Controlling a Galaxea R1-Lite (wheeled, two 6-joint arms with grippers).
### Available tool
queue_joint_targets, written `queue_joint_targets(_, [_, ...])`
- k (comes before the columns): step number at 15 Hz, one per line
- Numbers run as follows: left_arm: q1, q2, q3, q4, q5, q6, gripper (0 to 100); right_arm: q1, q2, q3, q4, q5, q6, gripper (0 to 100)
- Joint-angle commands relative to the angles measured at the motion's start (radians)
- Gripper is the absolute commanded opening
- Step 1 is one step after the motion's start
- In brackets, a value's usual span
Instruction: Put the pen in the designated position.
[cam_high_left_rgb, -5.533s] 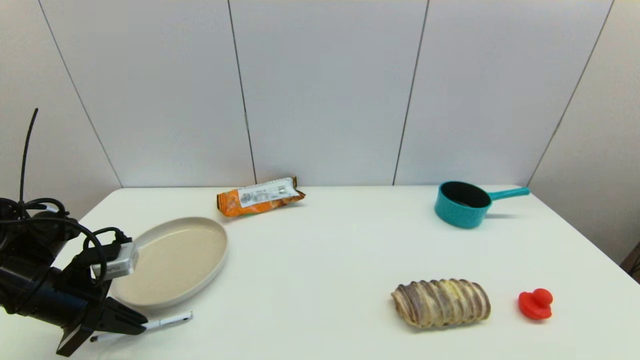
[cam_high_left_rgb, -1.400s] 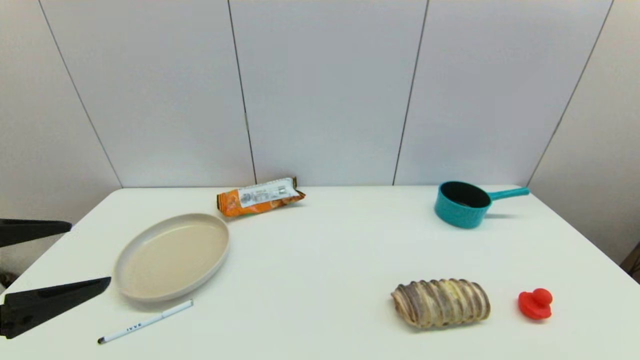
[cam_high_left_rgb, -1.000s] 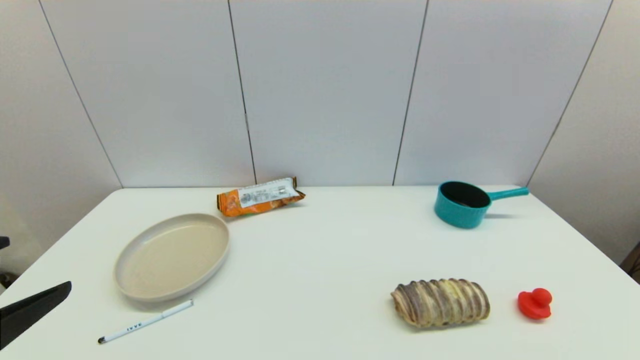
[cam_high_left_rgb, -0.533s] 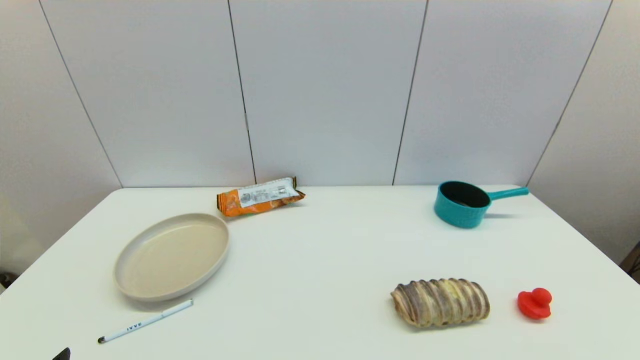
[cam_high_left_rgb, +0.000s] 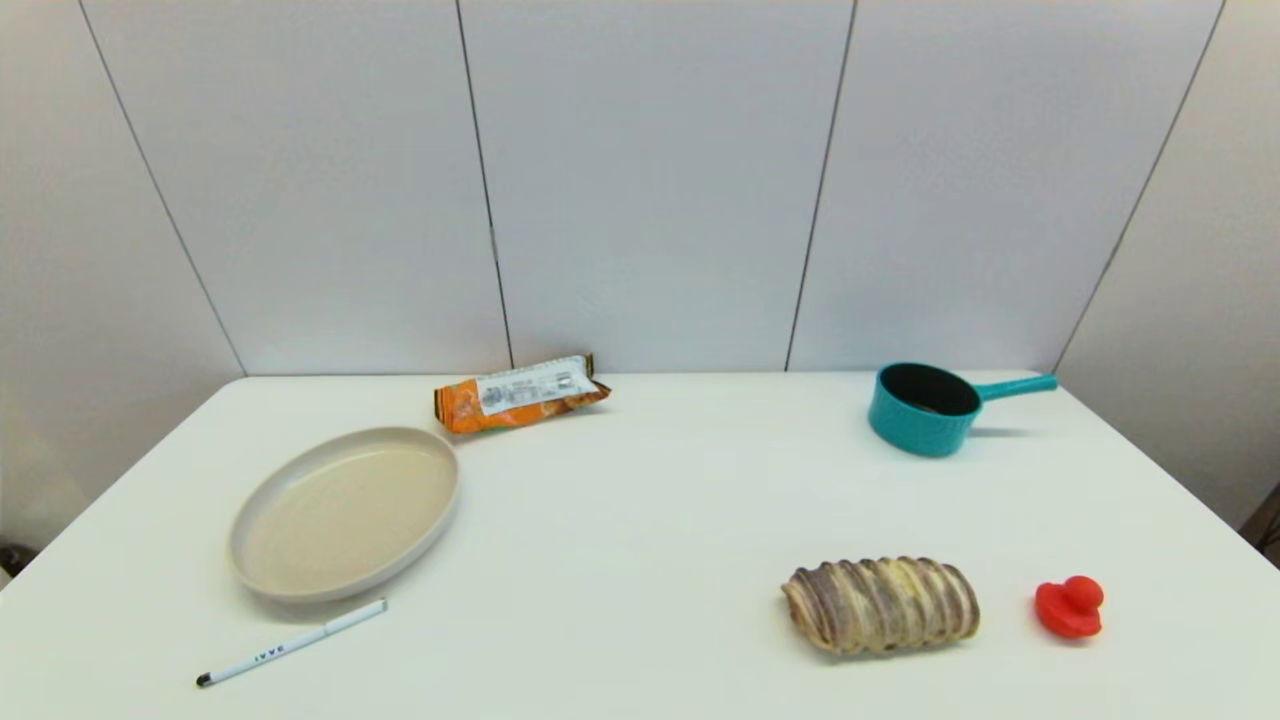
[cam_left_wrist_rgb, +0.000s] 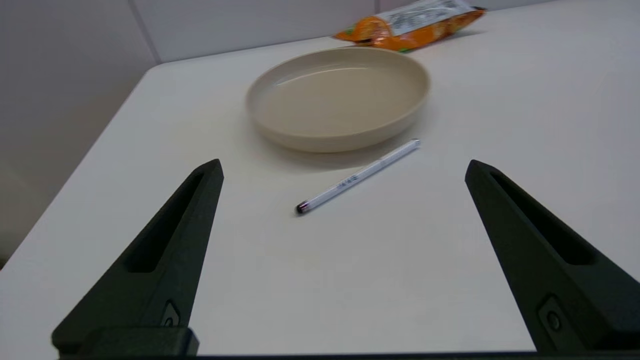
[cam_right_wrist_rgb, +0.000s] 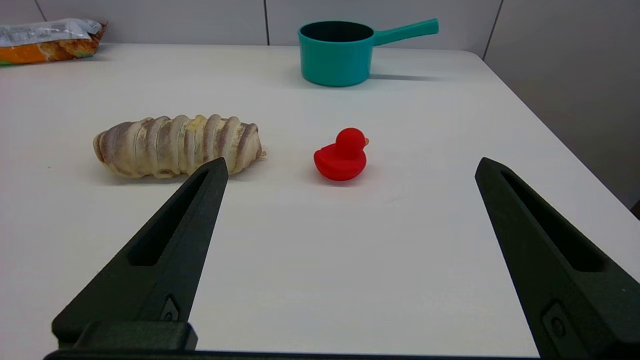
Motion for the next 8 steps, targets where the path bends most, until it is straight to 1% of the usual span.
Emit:
queue_joint_targets(1, [0.001,-0.059,0.035,-0.012,0.034,-0.020,100,0.000,0.000,0.000,0.001,0.000,0.000,100])
queue_joint_targets(4, [0.001,-0.059,0.035,-0.008,0.037,-0.115,100,0.000,0.000,-0.001,0.000,0.000,0.000,100])
queue_joint_targets(8, [0.001,-0.059,0.035,-0.008,0.039,-0.121,100,0.000,0.000,0.000,0.000,0.000,0.000,100])
